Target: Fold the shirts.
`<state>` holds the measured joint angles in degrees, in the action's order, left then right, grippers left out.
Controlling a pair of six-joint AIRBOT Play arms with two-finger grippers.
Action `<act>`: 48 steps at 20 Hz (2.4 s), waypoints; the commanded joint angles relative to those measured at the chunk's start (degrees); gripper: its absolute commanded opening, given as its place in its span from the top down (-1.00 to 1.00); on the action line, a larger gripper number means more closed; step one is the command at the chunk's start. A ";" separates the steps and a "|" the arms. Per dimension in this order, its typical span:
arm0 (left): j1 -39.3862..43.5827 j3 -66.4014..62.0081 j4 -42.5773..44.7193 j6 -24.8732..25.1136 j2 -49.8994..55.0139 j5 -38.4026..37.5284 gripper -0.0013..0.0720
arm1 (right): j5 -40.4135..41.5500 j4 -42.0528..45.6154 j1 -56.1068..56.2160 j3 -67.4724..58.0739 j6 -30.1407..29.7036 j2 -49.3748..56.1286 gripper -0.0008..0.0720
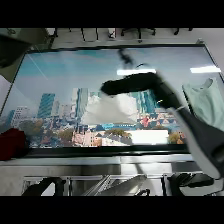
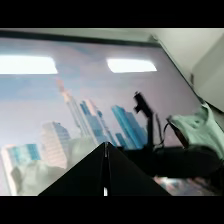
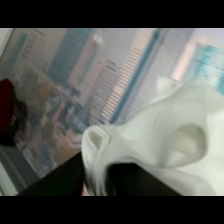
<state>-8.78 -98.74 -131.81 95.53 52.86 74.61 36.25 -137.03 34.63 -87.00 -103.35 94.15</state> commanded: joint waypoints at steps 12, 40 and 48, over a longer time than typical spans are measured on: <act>-9.29 25.51 -0.24 3.63 -23.12 -3.10 0.91 | 25.90 7.58 -17.73 0.35 4.02 -7.15 -0.41; 6.95 25.55 -0.11 1.92 -13.51 -6.12 0.91 | 30.40 -1.60 -35.93 -9.55 0.55 -0.50 0.93; 6.97 25.57 0.24 1.92 -13.51 -9.18 0.91 | 29.53 -1.88 -66.69 -29.16 3.26 -0.98 0.93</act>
<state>-1.85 -73.19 -131.61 97.41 39.33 66.67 65.49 -138.67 -21.89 -110.48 -100.84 93.51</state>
